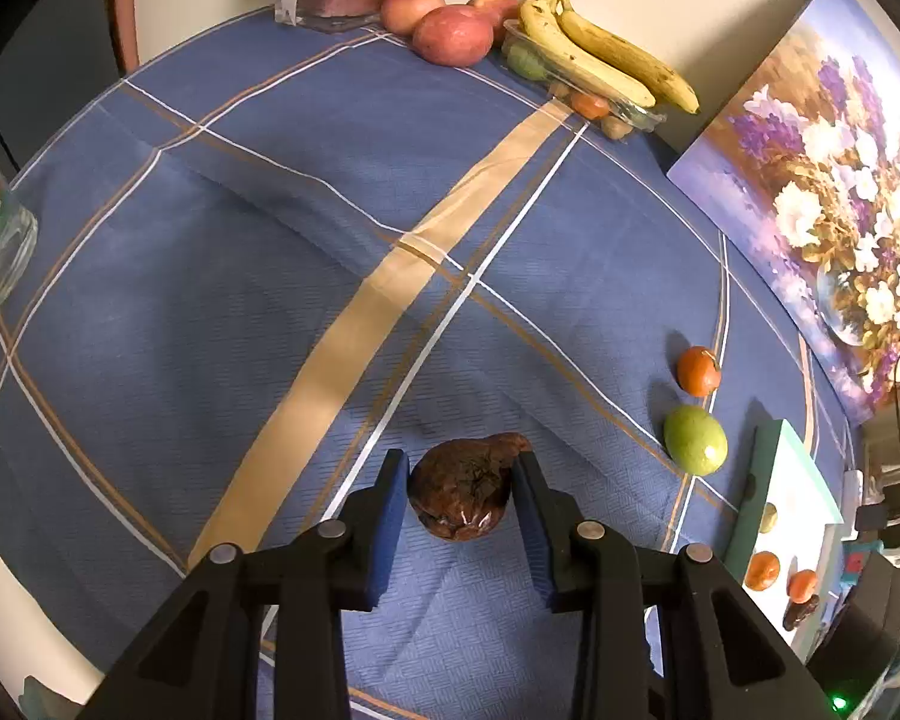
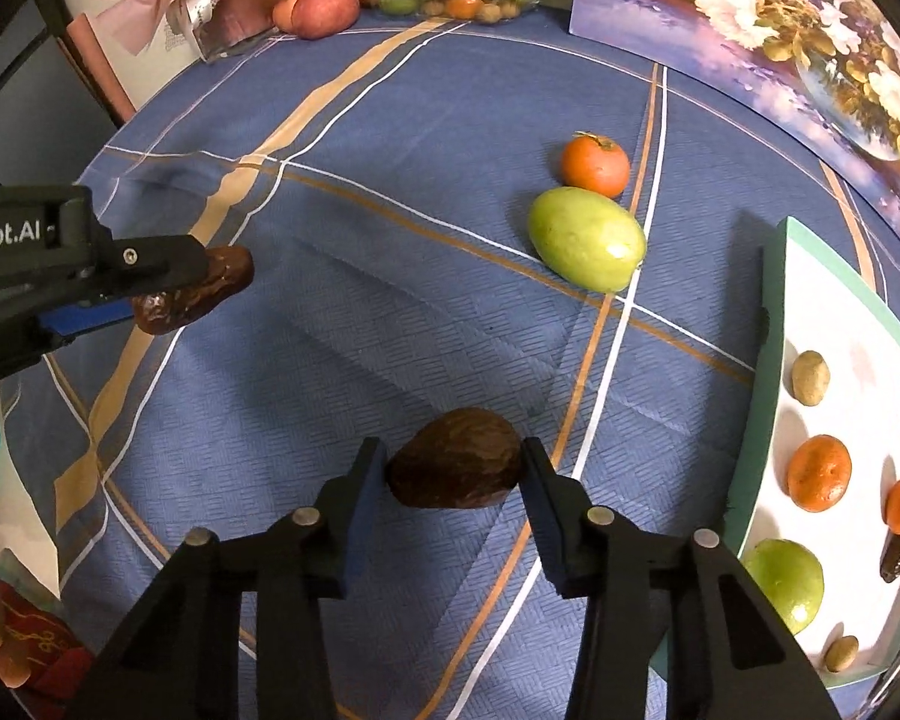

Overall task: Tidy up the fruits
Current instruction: 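Grasp the second dark date with the right tool while the left tool holds its date, then carry the date in the right tool while the left tool carries its date over the tray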

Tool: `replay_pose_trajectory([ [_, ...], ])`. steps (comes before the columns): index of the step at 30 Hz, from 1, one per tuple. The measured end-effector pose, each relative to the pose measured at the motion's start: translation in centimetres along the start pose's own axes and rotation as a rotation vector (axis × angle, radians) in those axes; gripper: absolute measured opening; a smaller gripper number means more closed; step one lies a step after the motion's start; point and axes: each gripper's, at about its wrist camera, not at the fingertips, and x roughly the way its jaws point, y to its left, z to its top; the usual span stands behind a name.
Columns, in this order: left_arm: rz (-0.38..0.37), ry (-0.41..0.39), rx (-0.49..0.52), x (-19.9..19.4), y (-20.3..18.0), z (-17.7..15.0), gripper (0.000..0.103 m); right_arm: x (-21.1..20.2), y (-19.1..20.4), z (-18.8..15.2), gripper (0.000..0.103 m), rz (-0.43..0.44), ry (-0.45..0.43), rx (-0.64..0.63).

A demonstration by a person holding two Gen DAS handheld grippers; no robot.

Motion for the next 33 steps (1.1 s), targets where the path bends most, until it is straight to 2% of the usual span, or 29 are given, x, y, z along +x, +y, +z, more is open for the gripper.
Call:
replay_pose_trajectory([
  [7, -0.005, 0.000, 0.023, -0.1, -1.0, -0.2, 0.038, -1.6, -1.3, 0.1, 0.046, 0.013, -0.052, 0.020],
  [16, -0.022, -0.039, 0.100, -1.4, -4.7, -1.2, 0.038, -5.7, -4.2, -0.1, 0.046, -0.010, -0.149, 0.083],
  [28, -0.078, -0.052, 0.224, -1.7, -11.1, -1.7, 0.038, -8.4, -12.9, -0.7, 0.046, -0.080, -0.195, 0.278],
  [33, -0.072, -0.046, 0.289, -0.8, -14.1, -2.3, 0.038, -9.4, -16.3, -0.9, 0.046, -0.104, -0.216, 0.340],
])
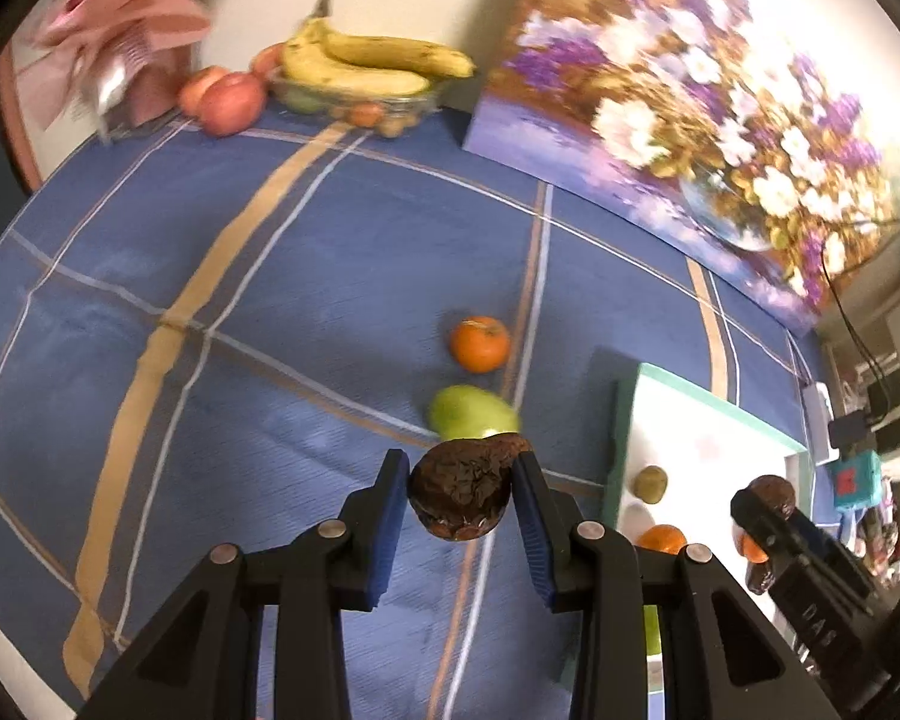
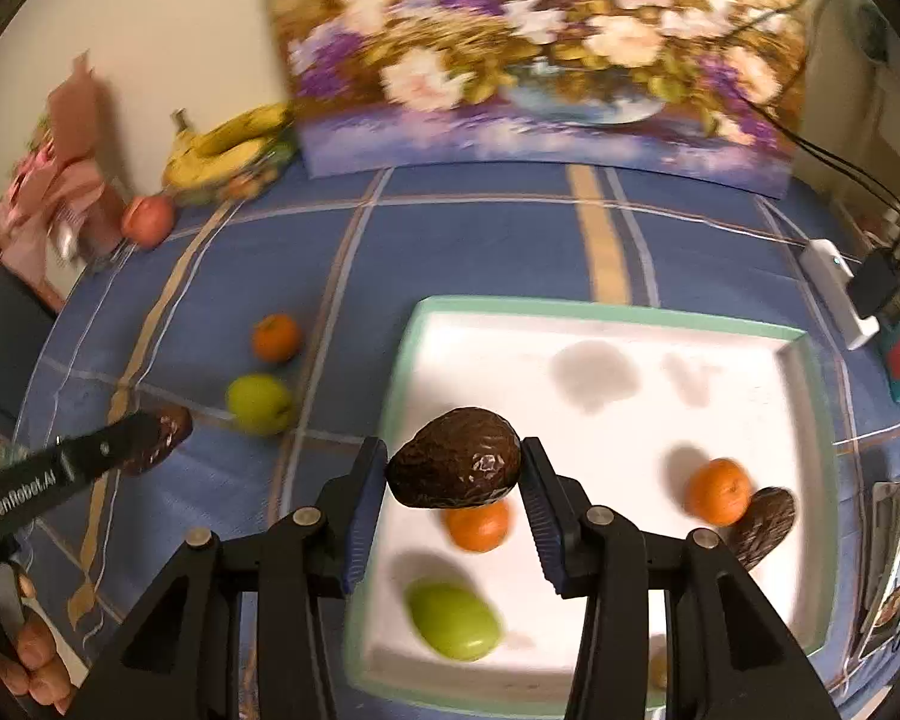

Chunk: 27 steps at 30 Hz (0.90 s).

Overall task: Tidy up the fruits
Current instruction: 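Carry the date in the right tool while the left tool carries its date over the tray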

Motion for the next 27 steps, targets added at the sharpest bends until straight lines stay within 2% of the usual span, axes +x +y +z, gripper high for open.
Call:
replay_pose_trajectory([
  [17, -0.039, 0.027, 0.226, 4.3, -11.7, 1.4, 0.038, 1.4, -10.2, 1.5, 0.046, -0.096, 0.009, 0.168],
  [27, -0.056, 0.045, 0.311, 7.2, -15.4, 0.9, 0.038, 2.4, -15.1, 2.3, 0.046, -0.126, 0.010, 0.243],
])
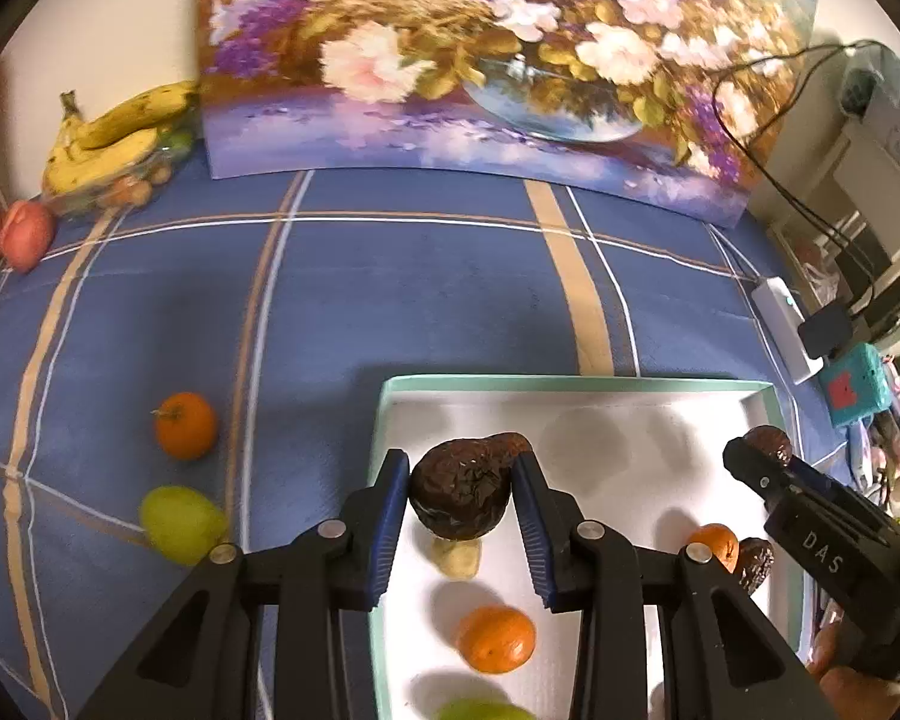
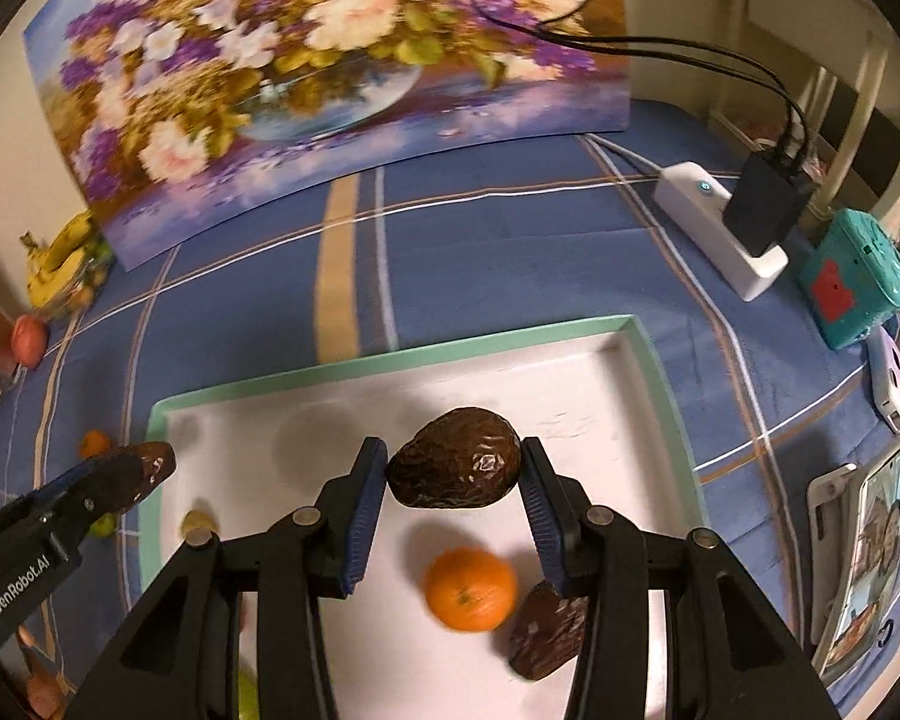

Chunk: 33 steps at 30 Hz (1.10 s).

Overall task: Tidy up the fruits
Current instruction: 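Carry the date in the right tool while the left tool carries its date over the tray, then open the right tool to drop its date while the left tool releases its date in the tray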

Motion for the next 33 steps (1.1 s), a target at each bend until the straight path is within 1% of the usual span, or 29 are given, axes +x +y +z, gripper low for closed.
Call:
replay_pose_trajectory([
  [9, 0.012, 0.058, 0.030, 3.2, -1.1, -0.7, 0.038, 2.2, -2.8, -0.1, 0.046, -0.027, 0.051, 0.045],
  [14, 0.014, 0.079, 0.024, 3.8, -1.0, -1.3, 0.038, 3.6, -3.4, -0.6, 0.046, -0.031, 0.094, 0.059],
  [20, 0.008, 0.085, 0.023, 3.7, -1.1, -1.5, 0.038, 3.5, -3.6, -0.8, 0.046, -0.027, 0.093, 0.062],
  [28, -0.004, 0.099, 0.024, 3.3, -1.4, -1.9, 0.039, 3.5, -3.9, -0.8, 0.047, -0.047, 0.102, 0.064],
  [30, -0.012, 0.100, 0.022, 2.9, -1.2, -2.0, 0.044, 3.4, -3.8, -0.8, 0.047, -0.045, 0.104, 0.062],
  [33, -0.012, 0.093, 0.027, 1.8, -1.2, -2.0, 0.047, 3.0, -3.7, -0.7, 0.047, -0.047, 0.101, 0.051],
])
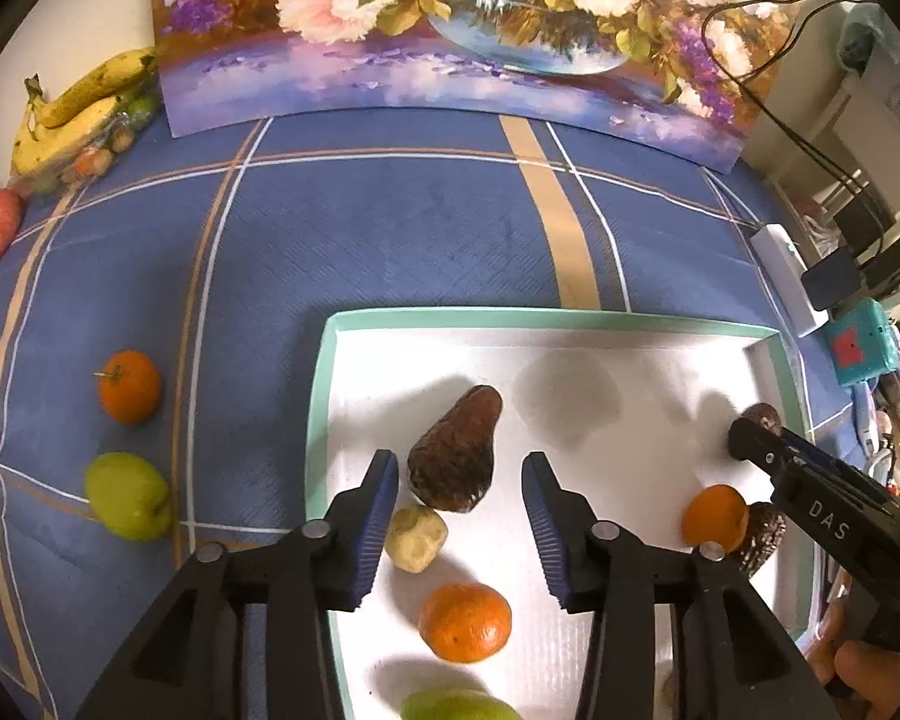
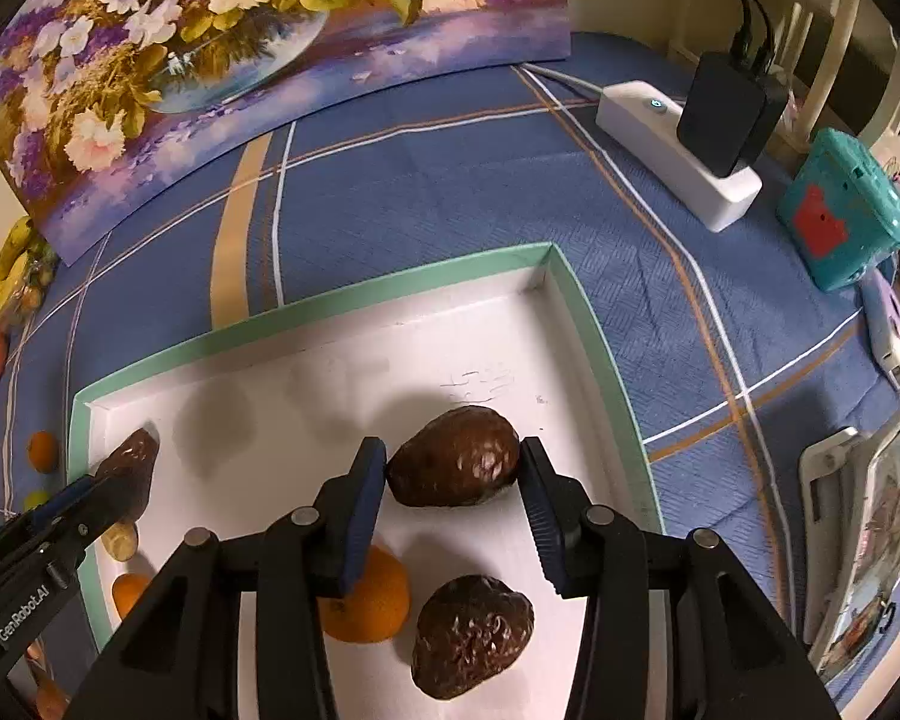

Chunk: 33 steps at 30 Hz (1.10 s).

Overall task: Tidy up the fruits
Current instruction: 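Open the right tool to drop its date while the left tool releases its date in the tray, then move both open tools back toward the row of fruits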

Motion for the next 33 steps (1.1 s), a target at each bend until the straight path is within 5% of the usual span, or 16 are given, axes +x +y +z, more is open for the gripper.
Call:
replay_pose_trajectory([
  [14, 0.023, -0.040, -0.018, -3.8, 1.7, -0.8, 0.047, -4.6, 0.7, -1.1, 0.048, -0.026, -0.053, -0.029],
  [19, 0.082, -0.064, -0.084, -4.8, 3.9, -1.0, 0.068, -5.3, 1.5, -2.3, 0.048, -0.020, -0.052, -0.029],
  [27, 0.157, -0.064, -0.140, -5.5, 6.7, -1.8, 0.099, -5.2, 3.4, -3.8, 0.073, -0.023, -0.029, -0.066],
  [33, 0.190, -0.068, -0.187, -6.2, 9.1, -2.5, 0.103, -5.3, 4.5, -4.1, 0.085, -0.025, -0.033, -0.088],
])
